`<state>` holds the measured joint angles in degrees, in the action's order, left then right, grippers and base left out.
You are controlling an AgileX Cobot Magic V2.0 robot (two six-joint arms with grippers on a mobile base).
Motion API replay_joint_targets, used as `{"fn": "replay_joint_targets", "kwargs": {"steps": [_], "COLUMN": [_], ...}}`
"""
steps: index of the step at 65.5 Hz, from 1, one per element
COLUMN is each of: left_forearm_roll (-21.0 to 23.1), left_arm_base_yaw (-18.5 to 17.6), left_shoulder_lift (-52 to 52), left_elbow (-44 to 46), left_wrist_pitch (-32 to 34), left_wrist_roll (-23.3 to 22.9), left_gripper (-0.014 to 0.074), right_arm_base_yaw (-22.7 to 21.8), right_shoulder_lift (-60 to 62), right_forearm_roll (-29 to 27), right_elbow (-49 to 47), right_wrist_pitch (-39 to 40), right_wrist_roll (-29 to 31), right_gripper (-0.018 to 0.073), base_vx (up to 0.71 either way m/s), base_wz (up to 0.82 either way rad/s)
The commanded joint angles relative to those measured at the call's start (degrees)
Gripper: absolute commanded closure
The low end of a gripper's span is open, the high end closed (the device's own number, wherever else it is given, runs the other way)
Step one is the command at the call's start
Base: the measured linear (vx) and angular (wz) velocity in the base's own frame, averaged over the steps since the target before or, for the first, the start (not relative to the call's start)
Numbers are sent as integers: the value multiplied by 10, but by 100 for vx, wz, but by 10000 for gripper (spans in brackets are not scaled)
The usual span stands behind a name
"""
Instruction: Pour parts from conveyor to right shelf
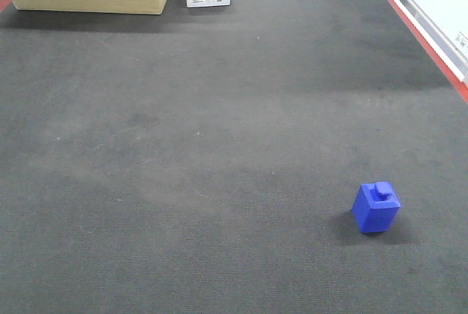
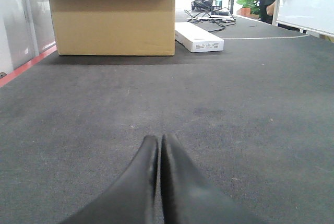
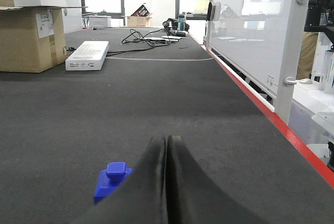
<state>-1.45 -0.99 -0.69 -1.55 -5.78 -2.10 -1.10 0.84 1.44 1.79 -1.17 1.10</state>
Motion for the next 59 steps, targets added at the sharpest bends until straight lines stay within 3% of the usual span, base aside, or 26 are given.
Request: {"fn": "replay_joint_targets", "kwargs": {"steps": [1, 31, 45, 53, 59], "left_forearm_roll": [4, 4, 4, 4, 4], "left_arm_base_yaw": [2, 2, 2, 2, 2], "left_shoulder_lift": [-7, -7, -7, -7, -7], "left_elbow": [11, 11, 12, 16, 15], "left_wrist_pitch": [45, 45, 46, 50, 45], "left_wrist_roll": [-4, -4, -4, -4, -4], "left_gripper": [603, 603, 603, 603, 603], "right_arm_base_yaw": [-3, -3, -3, -3, -3], "right_shoulder_lift": [5, 5, 5, 5, -1], "right_forearm_roll": [4, 4, -1, -38, -50], "right_elbow": [3, 2, 2, -9, -60], "right_wrist_pitch": [43, 69, 190, 288, 277], "right_wrist_roll": [1, 1, -1, -2, 1], "right_gripper": [568, 568, 567, 567, 565], "base_vx": [0, 0, 0, 0, 0], "base_wz": [0, 0, 0, 0, 0]}}
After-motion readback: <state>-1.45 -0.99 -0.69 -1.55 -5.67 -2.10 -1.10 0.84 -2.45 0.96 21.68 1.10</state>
